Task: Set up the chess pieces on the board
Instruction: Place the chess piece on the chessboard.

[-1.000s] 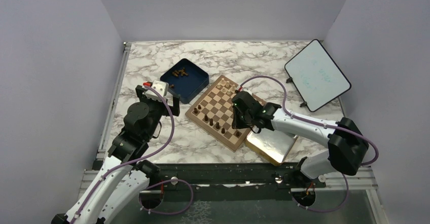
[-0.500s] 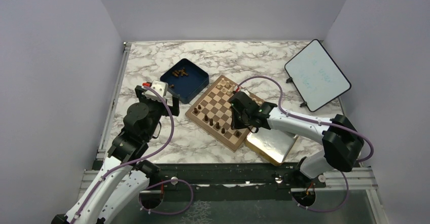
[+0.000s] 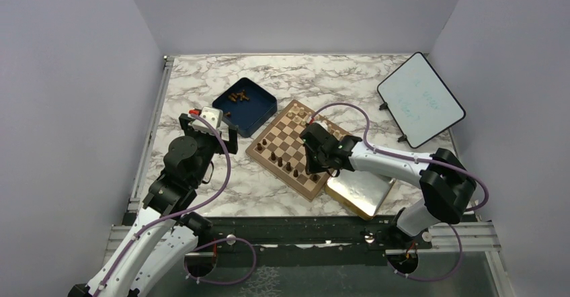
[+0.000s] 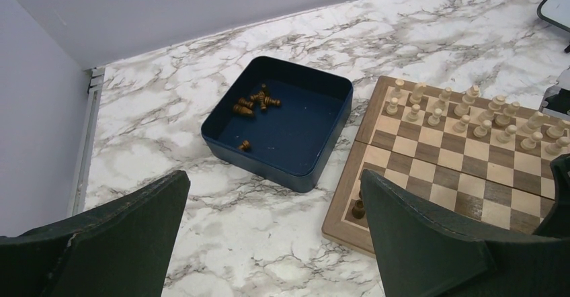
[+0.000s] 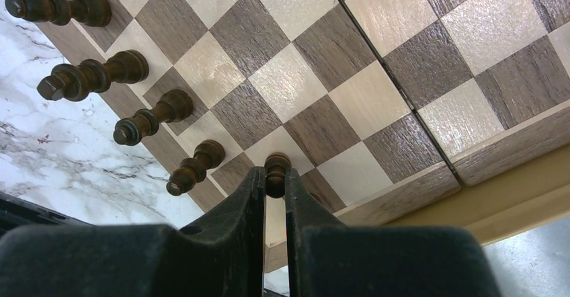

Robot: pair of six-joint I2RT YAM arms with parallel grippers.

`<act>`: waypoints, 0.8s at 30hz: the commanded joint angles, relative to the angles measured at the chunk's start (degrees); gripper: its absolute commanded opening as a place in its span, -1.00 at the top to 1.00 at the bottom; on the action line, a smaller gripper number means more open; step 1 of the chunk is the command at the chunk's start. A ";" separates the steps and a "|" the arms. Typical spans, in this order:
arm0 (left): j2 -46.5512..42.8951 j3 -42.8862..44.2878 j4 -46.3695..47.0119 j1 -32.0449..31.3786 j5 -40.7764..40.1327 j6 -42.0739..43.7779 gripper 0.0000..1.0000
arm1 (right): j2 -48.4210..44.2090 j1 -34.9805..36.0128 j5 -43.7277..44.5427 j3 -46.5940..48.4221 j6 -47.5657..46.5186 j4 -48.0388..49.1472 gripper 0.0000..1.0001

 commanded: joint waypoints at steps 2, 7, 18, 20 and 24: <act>-0.60 -0.44 0.91 -0.30 -1.20 0.16 -0.98 | 1.39 0.68 1.46 2.00 -0.24 -1.77 0.79; -0.54 -0.52 0.88 -0.30 -1.19 0.23 -0.98 | 2.16 0.90 1.38 2.48 -0.08 -1.82 0.72; -0.81 -0.57 0.85 -0.30 -1.11 0.29 -0.98 | 2.84 1.11 2.65 3.56 0.14 -3.09 0.65; -0.88 -0.58 0.89 -0.30 -1.11 0.23 -0.98 | 2.83 1.20 3.31 3.94 0.21 -3.94 0.65; -0.87 -0.61 0.94 -0.30 -1.02 0.23 -0.98 | 2.51 1.36 3.85 4.53 0.32 -5.45 0.65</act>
